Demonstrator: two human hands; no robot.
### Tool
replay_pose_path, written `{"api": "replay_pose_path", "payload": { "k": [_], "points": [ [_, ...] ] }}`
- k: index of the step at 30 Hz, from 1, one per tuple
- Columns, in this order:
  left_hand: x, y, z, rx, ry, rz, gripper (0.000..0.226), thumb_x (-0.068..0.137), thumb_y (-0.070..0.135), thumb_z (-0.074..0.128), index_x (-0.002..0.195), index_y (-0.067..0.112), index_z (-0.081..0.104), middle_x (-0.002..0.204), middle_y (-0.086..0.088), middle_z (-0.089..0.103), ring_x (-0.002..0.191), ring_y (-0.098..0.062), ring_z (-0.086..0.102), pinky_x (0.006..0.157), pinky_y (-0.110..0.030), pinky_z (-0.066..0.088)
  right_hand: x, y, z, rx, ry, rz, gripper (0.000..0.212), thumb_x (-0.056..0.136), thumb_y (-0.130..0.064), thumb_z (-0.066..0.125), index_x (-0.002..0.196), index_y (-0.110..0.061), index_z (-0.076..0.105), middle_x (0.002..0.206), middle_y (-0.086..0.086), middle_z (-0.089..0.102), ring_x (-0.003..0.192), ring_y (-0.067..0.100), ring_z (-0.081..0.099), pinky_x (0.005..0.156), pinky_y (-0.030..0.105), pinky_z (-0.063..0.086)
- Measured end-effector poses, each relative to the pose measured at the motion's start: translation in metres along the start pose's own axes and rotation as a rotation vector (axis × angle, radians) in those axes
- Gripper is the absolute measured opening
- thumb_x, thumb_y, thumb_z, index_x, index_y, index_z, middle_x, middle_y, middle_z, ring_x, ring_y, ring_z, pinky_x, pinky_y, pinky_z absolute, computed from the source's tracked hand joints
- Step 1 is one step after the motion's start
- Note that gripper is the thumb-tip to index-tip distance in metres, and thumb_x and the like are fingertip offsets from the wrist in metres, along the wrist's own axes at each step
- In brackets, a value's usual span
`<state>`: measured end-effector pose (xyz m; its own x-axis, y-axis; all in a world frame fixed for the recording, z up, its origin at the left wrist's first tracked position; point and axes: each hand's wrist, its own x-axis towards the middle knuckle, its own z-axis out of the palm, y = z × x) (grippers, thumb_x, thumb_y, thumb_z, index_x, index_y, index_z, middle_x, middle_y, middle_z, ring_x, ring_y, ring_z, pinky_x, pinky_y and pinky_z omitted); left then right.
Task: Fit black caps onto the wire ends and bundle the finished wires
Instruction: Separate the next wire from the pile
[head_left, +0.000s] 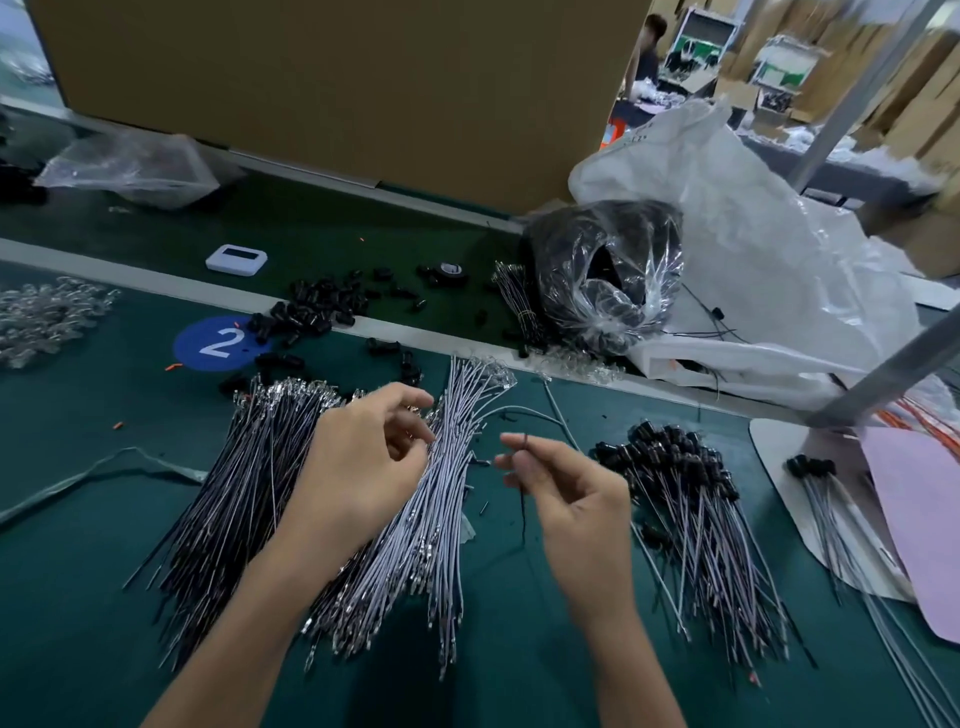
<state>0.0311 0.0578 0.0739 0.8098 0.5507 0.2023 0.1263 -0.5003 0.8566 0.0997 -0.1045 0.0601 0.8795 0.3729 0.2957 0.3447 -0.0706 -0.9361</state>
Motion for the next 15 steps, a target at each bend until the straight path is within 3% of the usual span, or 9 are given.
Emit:
{"api": "replay_pose_path", "payload": {
  "k": [4,8,15],
  "points": [
    [-0.007,-0.009,-0.004,-0.090,-0.064,-0.015,0.044,0.077,-0.001,0.076,0.113,0.022,0.065,0.092,0.013,0.070,0.084,0.005,0.065,0.080,-0.011,0.052,0.005,0.001,-0.007,0.196,0.108,0.145,0.020,0.092,-0.003,0.060,0.096,-0.016,0.074,0.080,0.005,0.076,0.069,0.016,0.071,0.066,0.019,0.055],
    [-0.015,-0.013,-0.007,-0.175,-0.116,-0.031,0.048,0.075,0.004,0.080,0.115,0.025,0.064,0.100,0.013,0.070,0.093,0.003,0.066,0.084,-0.011,0.051,0.006,0.000,-0.017,0.255,0.166,0.197,0.013,0.092,-0.004,0.061,0.094,-0.011,0.072,0.080,0.007,0.075,0.068,0.018,0.071,0.066,0.021,0.055],
    [-0.029,-0.018,-0.006,-0.386,-0.176,-0.101,0.060,0.063,0.047,0.076,0.117,0.026,0.063,0.111,0.011,0.070,0.105,0.001,0.065,0.091,-0.013,0.049,0.003,0.006,-0.040,0.204,0.257,0.290,0.005,0.090,-0.008,0.065,0.088,-0.006,0.069,0.074,0.009,0.074,0.047,0.016,0.061,0.044,0.021,0.047]
  ]
}}
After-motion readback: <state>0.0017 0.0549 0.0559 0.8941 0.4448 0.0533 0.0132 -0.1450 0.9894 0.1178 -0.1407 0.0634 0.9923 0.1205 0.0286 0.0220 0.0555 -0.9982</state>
